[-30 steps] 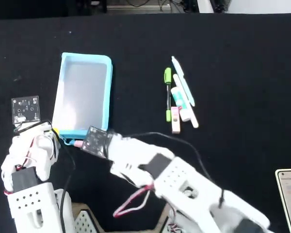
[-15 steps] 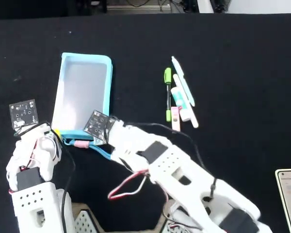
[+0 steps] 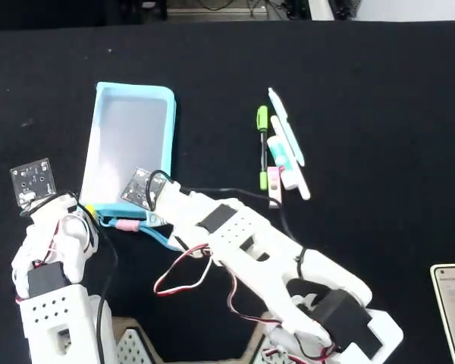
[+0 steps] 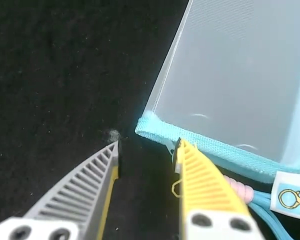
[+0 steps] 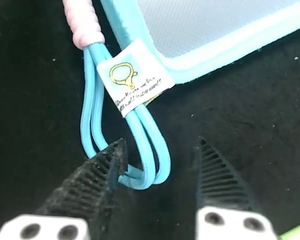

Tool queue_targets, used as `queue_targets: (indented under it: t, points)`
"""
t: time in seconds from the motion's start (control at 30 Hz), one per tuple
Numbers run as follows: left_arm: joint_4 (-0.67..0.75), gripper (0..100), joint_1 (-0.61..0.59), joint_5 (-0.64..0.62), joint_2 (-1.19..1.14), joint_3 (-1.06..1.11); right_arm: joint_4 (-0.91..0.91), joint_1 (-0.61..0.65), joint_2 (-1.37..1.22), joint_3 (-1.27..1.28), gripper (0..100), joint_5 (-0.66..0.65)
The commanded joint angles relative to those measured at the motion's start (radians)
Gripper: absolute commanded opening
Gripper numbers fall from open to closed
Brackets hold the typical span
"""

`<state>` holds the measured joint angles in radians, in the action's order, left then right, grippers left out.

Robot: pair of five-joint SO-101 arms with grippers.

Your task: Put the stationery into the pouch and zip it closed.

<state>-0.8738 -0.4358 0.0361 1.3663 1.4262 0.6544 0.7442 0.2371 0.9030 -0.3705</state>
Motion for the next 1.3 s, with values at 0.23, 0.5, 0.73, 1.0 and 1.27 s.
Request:
queue_targets:
  t: [0.23, 0.5, 0.73, 1.0, 1.27]
  points:
    - [0.02, 19, -0.001, -0.005, 0.011, 0.002, 0.15, -0.222, 0.128, -0.054, 1.0, -0.003]
    - [0.063, 19, -0.001, -0.006, 0.011, 0.022, 0.414, -0.463, 0.334, -0.054, 1.1, -0.18]
    - [0.063, 19, -0.001, -0.008, 0.011, 0.022, 0.594, -0.505, 0.332, -0.061, 15.8, -0.275]
    - [0.063, 19, -0.001, -0.008, 0.011, 0.022, 0.704, -0.41, 0.338, -0.183, 19.8, -0.213]
    - [0.061, 19, -0.007, -0.008, 0.011, 0.021, 0.46, -0.072, 0.28, -0.087, 19.7, -0.169]
